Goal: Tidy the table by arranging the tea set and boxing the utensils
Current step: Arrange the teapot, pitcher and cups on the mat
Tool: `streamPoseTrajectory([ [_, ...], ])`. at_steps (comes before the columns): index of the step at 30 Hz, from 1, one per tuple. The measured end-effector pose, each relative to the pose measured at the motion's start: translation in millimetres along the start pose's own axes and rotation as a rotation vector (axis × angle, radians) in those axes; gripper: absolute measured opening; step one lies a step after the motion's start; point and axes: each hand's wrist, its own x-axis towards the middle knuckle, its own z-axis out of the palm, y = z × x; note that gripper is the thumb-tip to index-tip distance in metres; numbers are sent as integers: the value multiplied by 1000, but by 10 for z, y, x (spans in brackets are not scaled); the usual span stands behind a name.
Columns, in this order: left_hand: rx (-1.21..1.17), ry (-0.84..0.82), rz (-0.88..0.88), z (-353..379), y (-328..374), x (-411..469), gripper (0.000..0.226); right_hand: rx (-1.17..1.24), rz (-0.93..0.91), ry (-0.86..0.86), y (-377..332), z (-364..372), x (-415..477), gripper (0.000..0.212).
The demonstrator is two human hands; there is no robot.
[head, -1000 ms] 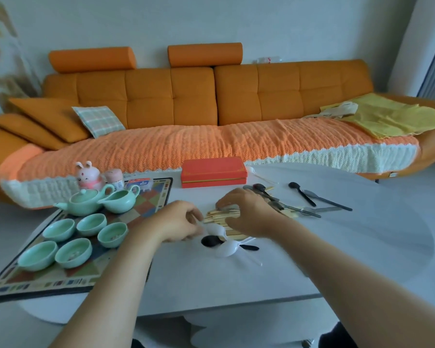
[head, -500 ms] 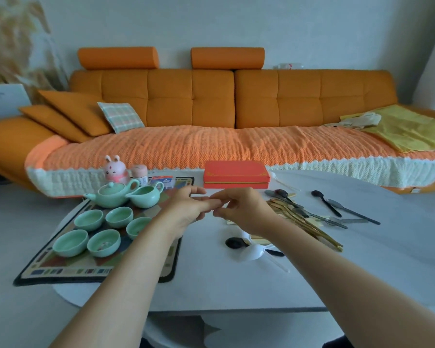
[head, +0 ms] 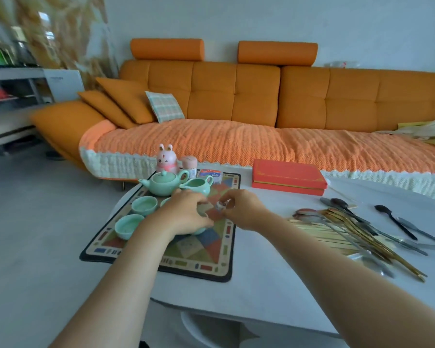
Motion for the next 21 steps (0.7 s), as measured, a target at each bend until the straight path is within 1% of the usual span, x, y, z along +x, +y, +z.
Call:
streamPoseTrajectory([
  [2, 129, -53, 42, -1, -36, -35, 68, -43, 13, -50, -73, 107, 117, 43],
  [4, 209, -49, 81, -5, -84, -36, 69, -133, 29, -102, -122, 199, 230, 47],
  [6, 222, -48, 91, -8, -135, -22, 67, -202, 42, -139, -152, 247, 305, 49],
  [8, 206, -51, 97, 0, -164, -12, 65, -206, 44, -161, -166, 254, 344, 50],
  [11, 180, -49, 105, -1, -184, -9, 67, -191, 37, -135, -173, 272, 357, 35],
  [14, 124, -58, 115, -7, -207, -8, 70, -76, 22, -89, -214, 326, 353, 19],
  [16, 103, -63, 127, -6, -207, -3, 73, -9, 1, -87, -248, 348, 353, 11],
  [18, 61, -48, 123, -5, -191, 15, 71, 16, -10, -96, -247, 333, 350, 4],
  [19, 33, -32, 115, -2, -171, 32, 67, -2, -15, -90, -227, 301, 341, 3],
  [21, -13, 27, 123, 12, -94, 75, 55, -21, 9, -81, -147, 189, 292, 16],
])
